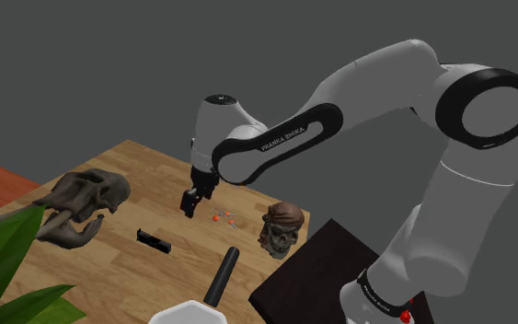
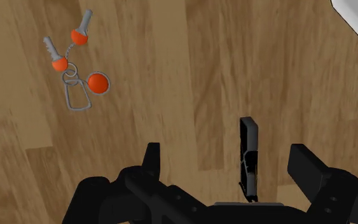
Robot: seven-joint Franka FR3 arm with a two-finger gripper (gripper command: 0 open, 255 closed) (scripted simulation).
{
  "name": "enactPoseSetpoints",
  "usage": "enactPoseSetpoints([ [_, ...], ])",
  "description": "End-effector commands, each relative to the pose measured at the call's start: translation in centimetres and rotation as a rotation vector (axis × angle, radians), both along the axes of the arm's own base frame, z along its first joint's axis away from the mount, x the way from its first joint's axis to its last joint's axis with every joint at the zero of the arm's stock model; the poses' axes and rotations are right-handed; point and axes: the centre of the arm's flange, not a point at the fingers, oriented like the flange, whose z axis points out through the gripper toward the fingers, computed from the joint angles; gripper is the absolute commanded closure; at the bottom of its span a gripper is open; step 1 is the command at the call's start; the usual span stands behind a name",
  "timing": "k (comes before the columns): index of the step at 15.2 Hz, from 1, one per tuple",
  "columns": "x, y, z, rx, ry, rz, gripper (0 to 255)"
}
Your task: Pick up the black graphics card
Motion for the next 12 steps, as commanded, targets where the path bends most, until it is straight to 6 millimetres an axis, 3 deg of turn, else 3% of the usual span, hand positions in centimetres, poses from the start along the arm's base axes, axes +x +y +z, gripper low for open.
enactPoseSetpoints([
  [1,1.1,1.6,-1.9,0.001,-0.002,0.014,0],
  [12,6.2,10.4,-11.7,0.006,-0.01,0.089,0],
])
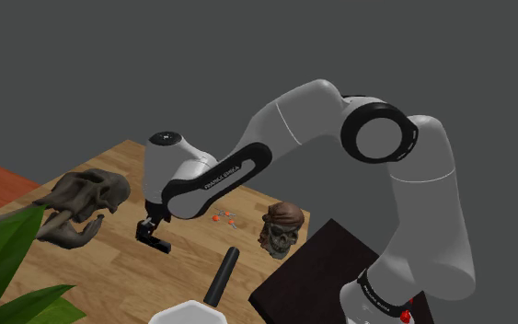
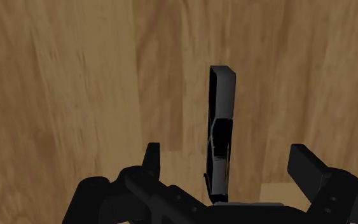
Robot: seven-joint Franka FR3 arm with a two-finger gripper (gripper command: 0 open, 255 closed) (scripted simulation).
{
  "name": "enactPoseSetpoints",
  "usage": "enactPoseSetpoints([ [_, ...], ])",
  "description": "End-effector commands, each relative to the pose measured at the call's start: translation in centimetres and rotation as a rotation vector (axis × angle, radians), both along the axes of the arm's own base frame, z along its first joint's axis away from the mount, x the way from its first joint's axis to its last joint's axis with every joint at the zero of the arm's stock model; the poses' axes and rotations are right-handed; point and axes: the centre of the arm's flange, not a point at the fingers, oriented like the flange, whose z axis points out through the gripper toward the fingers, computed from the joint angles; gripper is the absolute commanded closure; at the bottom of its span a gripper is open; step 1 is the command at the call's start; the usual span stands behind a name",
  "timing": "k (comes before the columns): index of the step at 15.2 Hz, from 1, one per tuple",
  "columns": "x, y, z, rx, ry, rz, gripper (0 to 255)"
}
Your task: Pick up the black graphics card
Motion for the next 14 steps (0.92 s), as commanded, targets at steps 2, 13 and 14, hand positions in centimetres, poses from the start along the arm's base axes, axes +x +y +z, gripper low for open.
enactPoseSetpoints([
  [2,0.3,0.8,-1.8,0.001,-0.001,0.006,0],
  [13,0.3,0.8,-4.7,0.001,-0.001,0.006,255],
  [14,0.2,0.8,-4.7,0.0,-0.001,0.006,255],
])
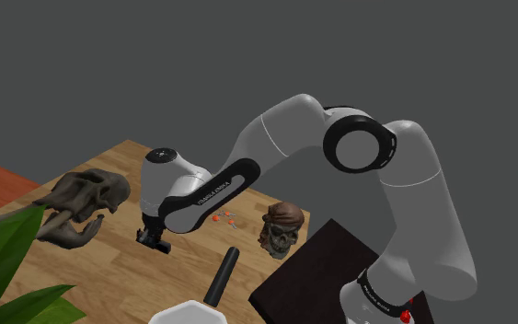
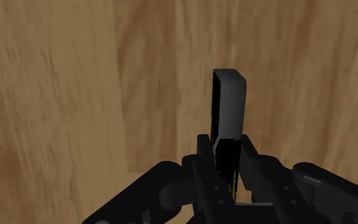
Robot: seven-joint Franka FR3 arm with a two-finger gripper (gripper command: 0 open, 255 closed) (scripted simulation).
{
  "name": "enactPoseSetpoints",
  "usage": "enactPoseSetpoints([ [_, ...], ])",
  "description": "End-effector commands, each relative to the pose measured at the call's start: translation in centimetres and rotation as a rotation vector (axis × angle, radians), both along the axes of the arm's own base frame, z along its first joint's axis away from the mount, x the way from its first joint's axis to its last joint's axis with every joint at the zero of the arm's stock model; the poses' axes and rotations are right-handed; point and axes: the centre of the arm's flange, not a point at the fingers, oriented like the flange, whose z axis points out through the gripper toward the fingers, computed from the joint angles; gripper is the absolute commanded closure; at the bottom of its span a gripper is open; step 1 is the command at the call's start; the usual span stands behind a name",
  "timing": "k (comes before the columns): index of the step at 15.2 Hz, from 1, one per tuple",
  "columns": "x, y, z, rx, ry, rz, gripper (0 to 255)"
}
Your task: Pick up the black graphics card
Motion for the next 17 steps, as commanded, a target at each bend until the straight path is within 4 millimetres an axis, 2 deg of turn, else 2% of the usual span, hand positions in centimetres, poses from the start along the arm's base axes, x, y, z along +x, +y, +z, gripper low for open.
enactPoseSetpoints([
  [1,0.0,0.0,0.0,0.0,0.0,0.0,255],
  [5,0.0,0.0,0.0,0.0,0.0,-0.001,255],
  [17,0.0,0.0,6.3,0.0,0.0,-0.001,255],
])
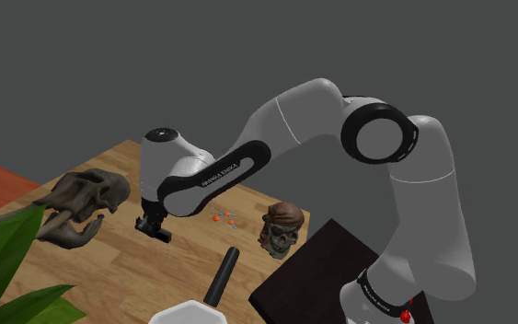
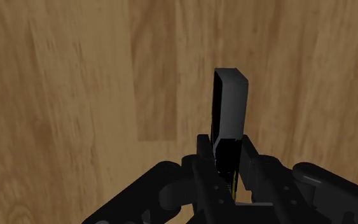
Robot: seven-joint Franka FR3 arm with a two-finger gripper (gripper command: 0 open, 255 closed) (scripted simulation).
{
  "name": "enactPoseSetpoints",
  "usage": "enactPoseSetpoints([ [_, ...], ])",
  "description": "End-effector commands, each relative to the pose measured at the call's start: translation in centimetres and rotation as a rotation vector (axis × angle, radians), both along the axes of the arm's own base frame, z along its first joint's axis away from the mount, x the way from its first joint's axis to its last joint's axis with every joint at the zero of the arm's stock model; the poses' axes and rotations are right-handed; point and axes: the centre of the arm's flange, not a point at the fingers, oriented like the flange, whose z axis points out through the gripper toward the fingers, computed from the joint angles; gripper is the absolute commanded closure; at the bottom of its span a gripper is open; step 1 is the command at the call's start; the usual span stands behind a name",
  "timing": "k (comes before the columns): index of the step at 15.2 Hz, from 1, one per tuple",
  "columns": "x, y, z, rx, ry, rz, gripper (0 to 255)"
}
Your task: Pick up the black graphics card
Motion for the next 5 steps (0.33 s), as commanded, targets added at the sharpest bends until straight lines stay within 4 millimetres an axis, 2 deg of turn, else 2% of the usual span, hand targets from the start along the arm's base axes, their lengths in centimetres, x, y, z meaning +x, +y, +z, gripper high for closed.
enactPoseSetpoints([
  [1,-0.1,0.1,1.2,0.0,0.0,0.0,255],
  [3,-0.1,0.1,2.3,0.0,0.0,0.0,255],
  [5,-0.1,0.1,2.3,0.0,0.0,0.0,255],
])
